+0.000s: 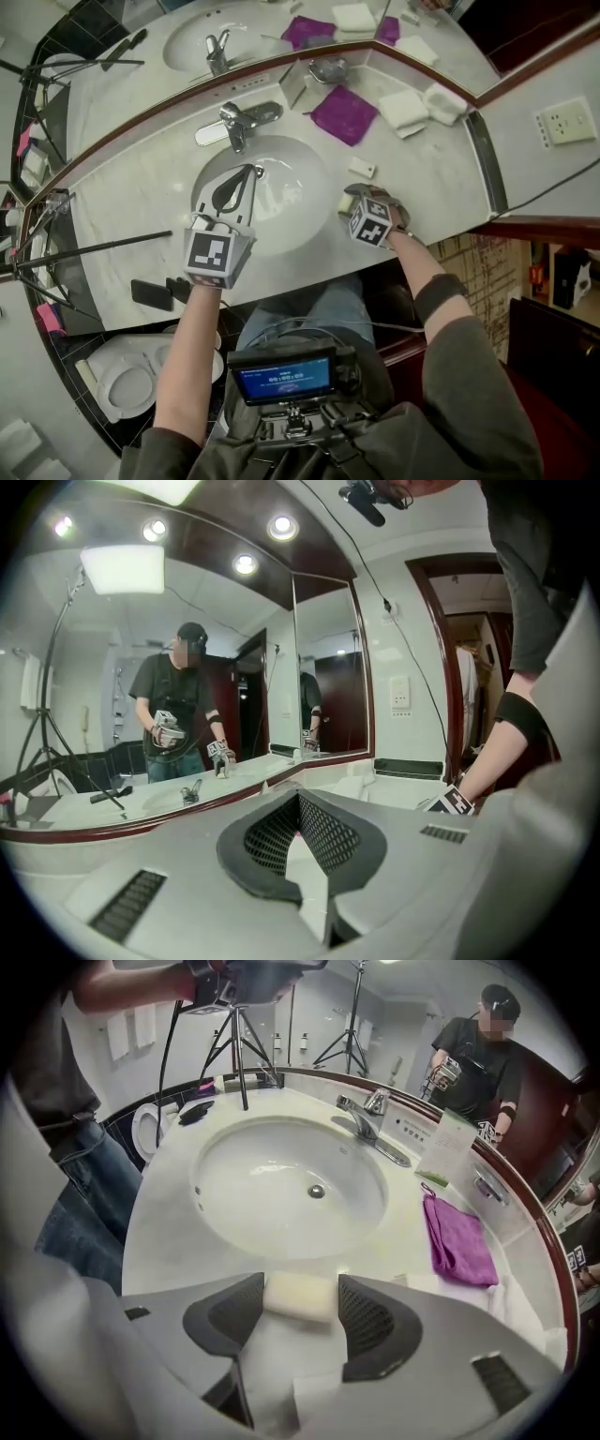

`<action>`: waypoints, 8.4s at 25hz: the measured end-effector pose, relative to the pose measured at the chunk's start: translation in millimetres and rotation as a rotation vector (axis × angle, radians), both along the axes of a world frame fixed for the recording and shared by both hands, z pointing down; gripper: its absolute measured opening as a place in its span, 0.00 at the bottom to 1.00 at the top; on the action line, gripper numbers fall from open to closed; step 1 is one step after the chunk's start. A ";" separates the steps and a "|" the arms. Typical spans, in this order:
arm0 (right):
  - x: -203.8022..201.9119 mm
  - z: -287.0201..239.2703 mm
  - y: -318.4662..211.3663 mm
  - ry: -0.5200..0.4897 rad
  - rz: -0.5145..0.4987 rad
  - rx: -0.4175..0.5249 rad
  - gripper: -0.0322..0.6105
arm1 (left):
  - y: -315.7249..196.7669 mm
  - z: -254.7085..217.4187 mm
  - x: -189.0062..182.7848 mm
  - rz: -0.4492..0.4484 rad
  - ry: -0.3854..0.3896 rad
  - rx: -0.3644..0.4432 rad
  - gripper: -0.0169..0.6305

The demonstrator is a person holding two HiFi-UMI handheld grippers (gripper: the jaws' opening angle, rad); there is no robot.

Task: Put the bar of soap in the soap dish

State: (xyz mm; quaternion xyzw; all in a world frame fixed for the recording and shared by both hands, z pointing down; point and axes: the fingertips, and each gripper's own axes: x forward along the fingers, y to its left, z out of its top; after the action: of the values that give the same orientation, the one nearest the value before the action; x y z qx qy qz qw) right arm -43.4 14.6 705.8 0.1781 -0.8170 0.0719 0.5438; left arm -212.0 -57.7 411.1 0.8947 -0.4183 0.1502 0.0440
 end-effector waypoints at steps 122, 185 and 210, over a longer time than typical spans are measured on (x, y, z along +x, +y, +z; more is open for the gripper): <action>295.4 -74.2 -75.8 -0.388 0.879 0.038 0.08 | 94.7 311.8 198.9 0.203 -0.520 -0.714 0.22; 96.6 -80.9 -176.2 -0.526 0.777 -0.270 0.08 | -285.9 204.5 207.6 0.052 -0.565 -0.408 0.23; 106.8 -109.9 -164.7 -0.499 0.788 -0.209 0.08 | -229.2 120.3 181.6 -0.001 -0.371 -0.293 0.03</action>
State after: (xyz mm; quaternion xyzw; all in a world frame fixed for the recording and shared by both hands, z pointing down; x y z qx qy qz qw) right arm 63.4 -150.1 595.9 0.3959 -0.7811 0.3952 0.2773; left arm -30.4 -287.0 531.4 0.8357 -0.3934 0.3712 0.0956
